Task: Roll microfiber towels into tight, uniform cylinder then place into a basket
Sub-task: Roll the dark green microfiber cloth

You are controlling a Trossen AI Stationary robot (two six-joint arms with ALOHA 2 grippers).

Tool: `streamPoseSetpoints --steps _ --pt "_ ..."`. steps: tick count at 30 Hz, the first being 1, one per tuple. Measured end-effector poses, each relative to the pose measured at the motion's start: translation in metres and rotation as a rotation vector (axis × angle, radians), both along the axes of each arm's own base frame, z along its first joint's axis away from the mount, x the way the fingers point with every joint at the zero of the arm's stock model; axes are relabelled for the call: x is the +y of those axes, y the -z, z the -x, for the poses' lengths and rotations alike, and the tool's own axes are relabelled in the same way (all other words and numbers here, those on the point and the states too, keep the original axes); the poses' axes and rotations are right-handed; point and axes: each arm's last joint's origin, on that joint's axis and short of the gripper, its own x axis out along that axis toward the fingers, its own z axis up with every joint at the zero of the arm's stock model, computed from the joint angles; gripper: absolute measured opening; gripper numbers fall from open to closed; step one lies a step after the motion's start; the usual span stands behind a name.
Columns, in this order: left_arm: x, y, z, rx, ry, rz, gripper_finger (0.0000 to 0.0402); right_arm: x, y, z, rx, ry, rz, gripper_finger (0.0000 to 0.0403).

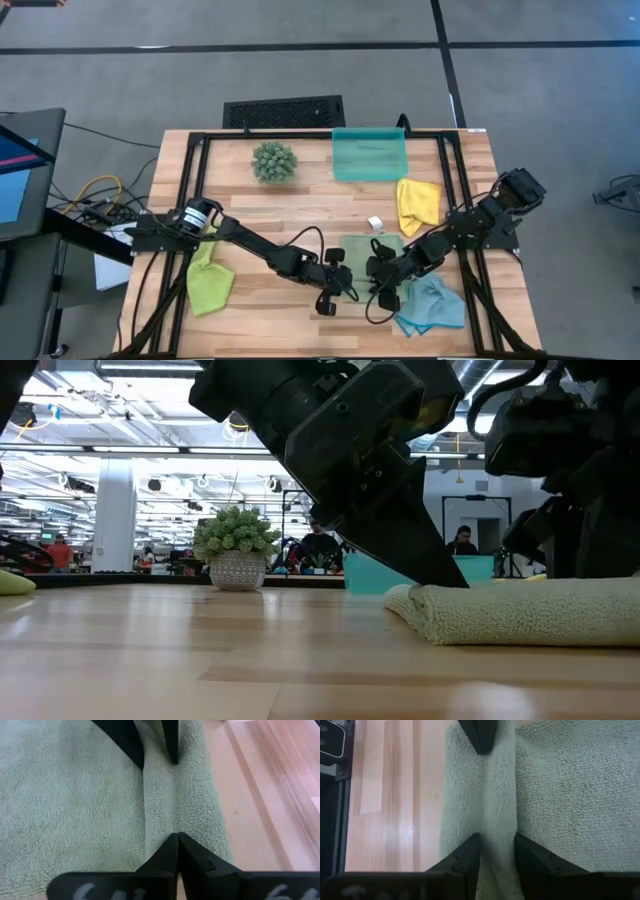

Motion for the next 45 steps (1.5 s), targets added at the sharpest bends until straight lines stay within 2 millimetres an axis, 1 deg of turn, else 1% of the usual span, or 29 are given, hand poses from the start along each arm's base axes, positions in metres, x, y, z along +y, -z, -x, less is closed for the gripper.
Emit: streamPoseSetpoints --steps 3,8,14,20,23,28,33,36,40,45 --pt "0.0 0.0 0.0 0.0 0.001 -0.001 0.0002 0.003 -0.009 0.005 -0.025 0.013 0.006 0.013" --pt "-0.001 0.0 0.001 0.002 0.003 -0.003 0.0002 0.008 -0.02 0.02 -0.006 0.041 0.026 0.0106" --pt "-0.001 0.0 0.0 0.0 0.004 -0.004 0.0002 0.017 -0.02 0.039 0.066 0.089 0.046 0.0071" --pt "-0.002 -0.001 0.0 -0.015 0.015 -0.007 0.0002 0.028 -0.019 0.05 0.091 0.074 0.037 0.0044" --pt "-0.006 -0.004 -0.001 -0.037 0.033 -0.01 0.0002 0.03 -0.019 0.051 0.088 0.064 0.034 0.0034" --pt "-0.018 -0.022 -0.008 -0.133 0.076 -0.007 0.0002 0.027 -0.019 0.049 0.078 0.056 0.047 0.0026" --pt "-0.021 -0.029 -0.012 -0.202 0.094 -0.004 0.0002 0.024 -0.02 0.043 0.046 0.046 0.042 0.0027" --pt "-0.016 -0.027 -0.012 -0.187 0.071 -0.018 0.0002 0.022 -0.016 0.039 0.052 0.049 0.049 0.0026" --pt "-0.006 -0.016 -0.009 -0.154 0.025 -0.045 0.0002 0.022 -0.004 0.037 0.091 0.053 0.081 0.0027" --pt "0.004 -0.005 -0.006 -0.113 -0.016 -0.035 0.0002 0.024 0.005 0.035 0.106 0.054 0.104 0.0052"
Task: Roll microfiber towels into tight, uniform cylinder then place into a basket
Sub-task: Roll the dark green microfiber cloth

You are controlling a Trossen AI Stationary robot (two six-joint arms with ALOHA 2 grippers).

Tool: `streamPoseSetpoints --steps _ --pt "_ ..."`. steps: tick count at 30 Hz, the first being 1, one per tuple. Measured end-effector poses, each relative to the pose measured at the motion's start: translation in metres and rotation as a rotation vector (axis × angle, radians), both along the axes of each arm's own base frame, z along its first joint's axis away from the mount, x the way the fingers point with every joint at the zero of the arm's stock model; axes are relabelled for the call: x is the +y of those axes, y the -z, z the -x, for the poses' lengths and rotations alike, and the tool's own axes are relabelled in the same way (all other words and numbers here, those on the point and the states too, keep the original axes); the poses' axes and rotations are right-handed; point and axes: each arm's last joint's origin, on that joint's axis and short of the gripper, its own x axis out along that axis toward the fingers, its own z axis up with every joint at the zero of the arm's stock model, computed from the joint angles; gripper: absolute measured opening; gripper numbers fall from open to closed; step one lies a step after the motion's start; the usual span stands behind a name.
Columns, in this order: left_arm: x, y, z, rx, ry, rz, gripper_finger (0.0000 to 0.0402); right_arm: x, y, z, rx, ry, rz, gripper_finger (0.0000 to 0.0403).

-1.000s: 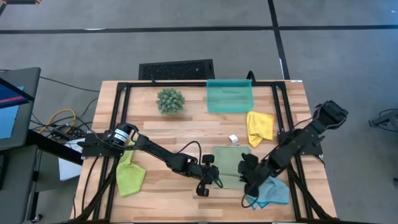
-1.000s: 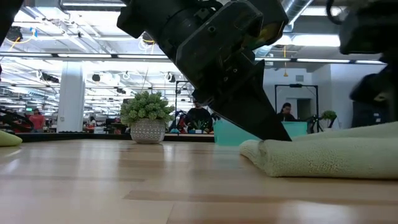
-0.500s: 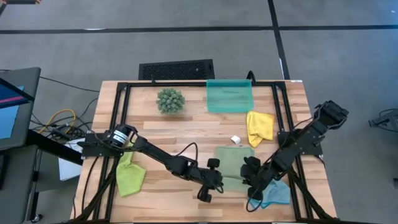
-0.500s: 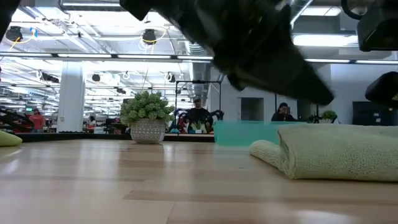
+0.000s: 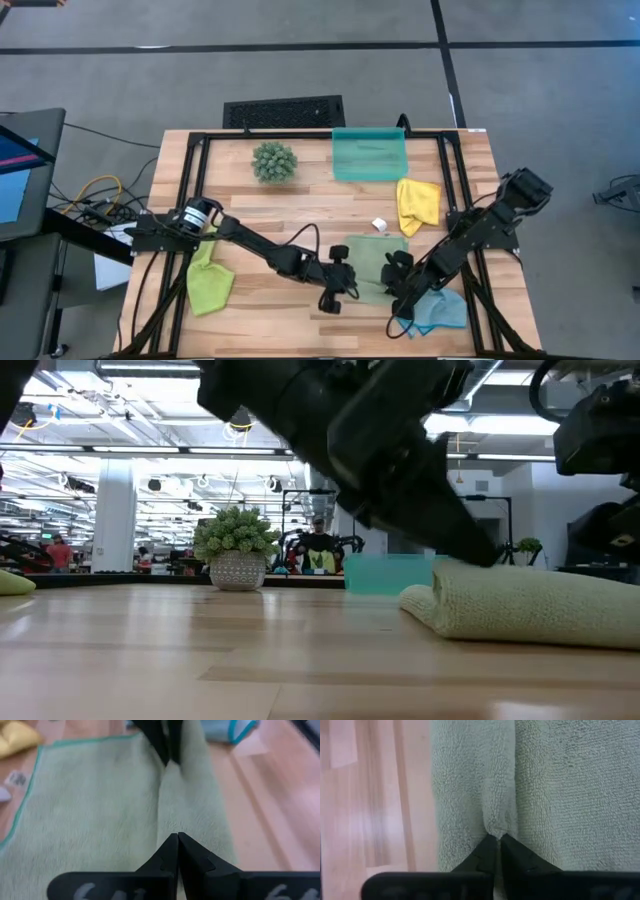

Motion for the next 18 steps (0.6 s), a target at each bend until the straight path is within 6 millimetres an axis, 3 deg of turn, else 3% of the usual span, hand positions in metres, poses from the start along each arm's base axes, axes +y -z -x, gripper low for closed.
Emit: streamPoseSetpoints --steps 5,10,18 --pt "0.001 0.001 0.0 0.008 -0.002 -0.002 0.0002 -0.002 -0.005 0.001 -0.01 -0.019 0.002 0.0099" --pt "0.001 0.002 0.001 0.019 -0.006 0.0 0.0002 -0.007 -0.021 0.007 -0.041 0.013 -0.01 0.0142" --pt "0.002 0.004 0.003 0.055 -0.019 0.002 0.0002 -0.011 -0.034 0.01 -0.093 0.045 0.003 0.0141"
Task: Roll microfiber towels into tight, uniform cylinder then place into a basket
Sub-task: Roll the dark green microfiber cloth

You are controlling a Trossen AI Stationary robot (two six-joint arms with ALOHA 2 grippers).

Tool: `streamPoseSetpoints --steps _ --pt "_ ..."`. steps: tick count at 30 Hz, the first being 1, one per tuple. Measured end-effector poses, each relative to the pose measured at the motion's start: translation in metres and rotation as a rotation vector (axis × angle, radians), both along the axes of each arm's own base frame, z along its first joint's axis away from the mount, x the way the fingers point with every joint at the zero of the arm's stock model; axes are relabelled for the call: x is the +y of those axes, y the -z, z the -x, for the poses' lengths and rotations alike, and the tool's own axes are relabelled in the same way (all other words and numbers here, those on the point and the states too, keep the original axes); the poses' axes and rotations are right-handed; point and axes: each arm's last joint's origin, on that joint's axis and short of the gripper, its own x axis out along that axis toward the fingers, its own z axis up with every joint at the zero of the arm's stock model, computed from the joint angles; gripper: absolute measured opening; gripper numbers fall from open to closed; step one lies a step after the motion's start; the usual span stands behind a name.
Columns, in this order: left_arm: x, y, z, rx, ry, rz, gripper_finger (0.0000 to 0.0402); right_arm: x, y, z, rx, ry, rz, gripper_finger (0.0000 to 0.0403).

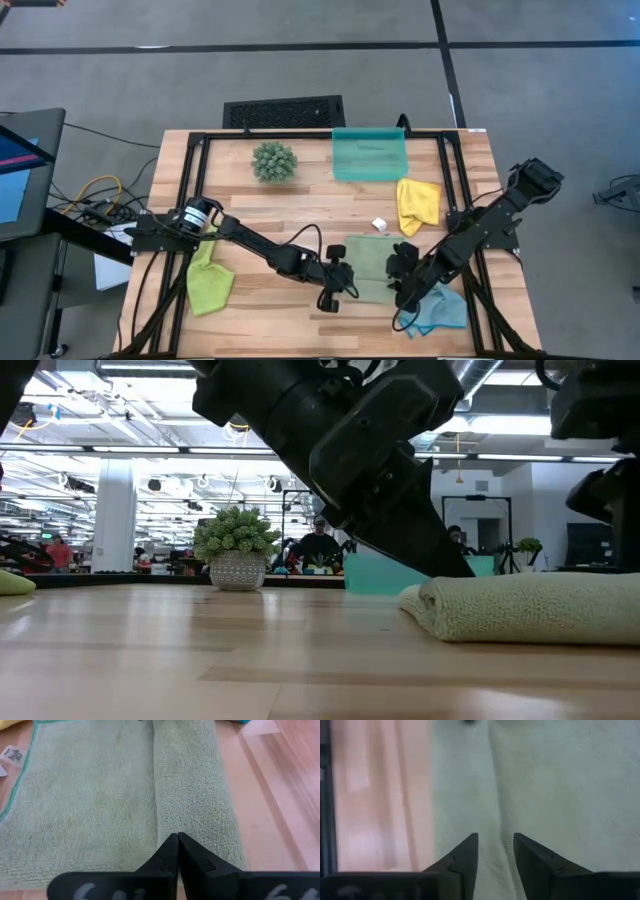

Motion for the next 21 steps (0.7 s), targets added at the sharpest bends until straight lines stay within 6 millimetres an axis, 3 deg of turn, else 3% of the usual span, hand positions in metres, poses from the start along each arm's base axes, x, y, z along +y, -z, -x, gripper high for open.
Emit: streamPoseSetpoints --steps 4,11,21 --pt "0.0 0.0 0.0 0.0 -0.001 0.001 0.0002 0.003 -0.003 -0.004 -0.05 -0.029 -0.024 0.0114" --pt "0.0 0.0 0.0 0.0 -0.001 0.002 0.0002 0.002 0.001 0.001 0.006 -0.003 0.004 0.0064" --pt "0.004 0.002 0.001 0.029 -0.023 0.007 0.0002 0.005 0.031 -0.002 0.107 -0.004 0.088 0.0055"
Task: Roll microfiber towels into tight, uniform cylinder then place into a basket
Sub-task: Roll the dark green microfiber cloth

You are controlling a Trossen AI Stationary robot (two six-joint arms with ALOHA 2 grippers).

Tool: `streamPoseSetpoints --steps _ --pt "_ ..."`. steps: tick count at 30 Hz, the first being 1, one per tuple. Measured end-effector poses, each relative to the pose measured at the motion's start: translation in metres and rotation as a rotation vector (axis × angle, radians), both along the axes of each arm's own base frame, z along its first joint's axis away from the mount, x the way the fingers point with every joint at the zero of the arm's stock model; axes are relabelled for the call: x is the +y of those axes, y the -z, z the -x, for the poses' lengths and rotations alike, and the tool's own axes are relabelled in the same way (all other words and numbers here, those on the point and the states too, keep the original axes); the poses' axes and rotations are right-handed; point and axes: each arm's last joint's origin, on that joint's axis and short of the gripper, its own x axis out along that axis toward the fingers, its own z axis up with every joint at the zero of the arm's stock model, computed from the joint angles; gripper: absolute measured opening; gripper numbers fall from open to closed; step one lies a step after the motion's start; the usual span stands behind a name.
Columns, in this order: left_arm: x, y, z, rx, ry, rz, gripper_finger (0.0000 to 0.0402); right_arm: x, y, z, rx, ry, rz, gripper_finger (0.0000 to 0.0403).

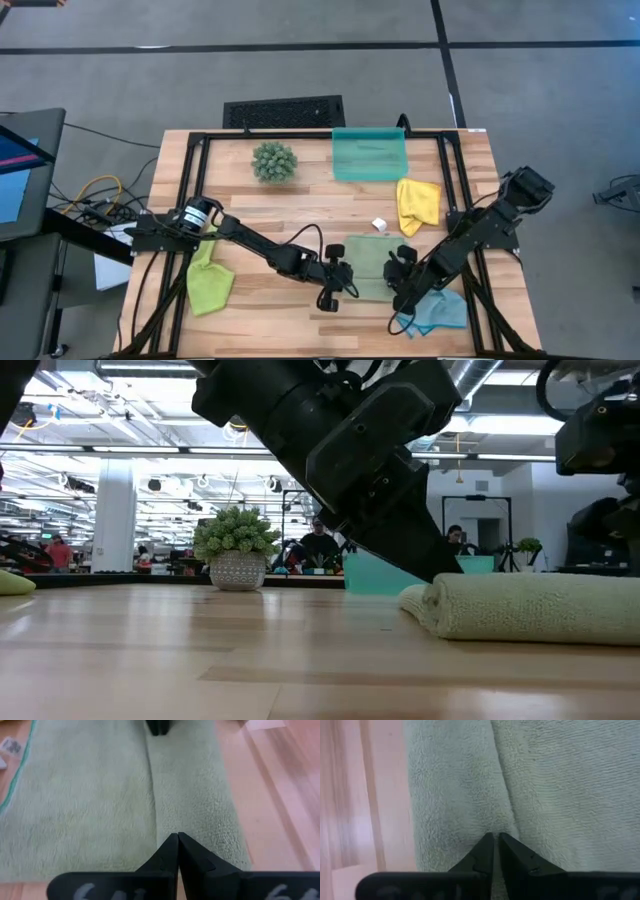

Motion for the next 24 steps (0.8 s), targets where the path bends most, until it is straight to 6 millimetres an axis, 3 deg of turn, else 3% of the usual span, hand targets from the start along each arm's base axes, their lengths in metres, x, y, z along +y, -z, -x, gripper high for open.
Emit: streamPoseSetpoints --steps 4,13,19,24 --pt "0.004 0.001 -0.001 0.01 -0.017 0.006 0.0002 -0.001 -0.002 0.0 -0.003 0.001 0.0 0.0057" --pt "0.005 0.001 0.0 0.018 -0.019 0.003 0.0002 -0.005 -0.027 0.003 -0.085 -0.011 -0.063 0.0067" --pt "0.005 0.001 0.0 0.018 -0.019 0.004 0.0002 0.007 -0.033 -0.011 -0.256 -0.108 -0.131 0.0146" --pt "0.005 0.001 0.0 0.018 -0.019 0.003 0.0002 0.024 -0.027 -0.02 -0.375 -0.324 -0.049 0.0231"
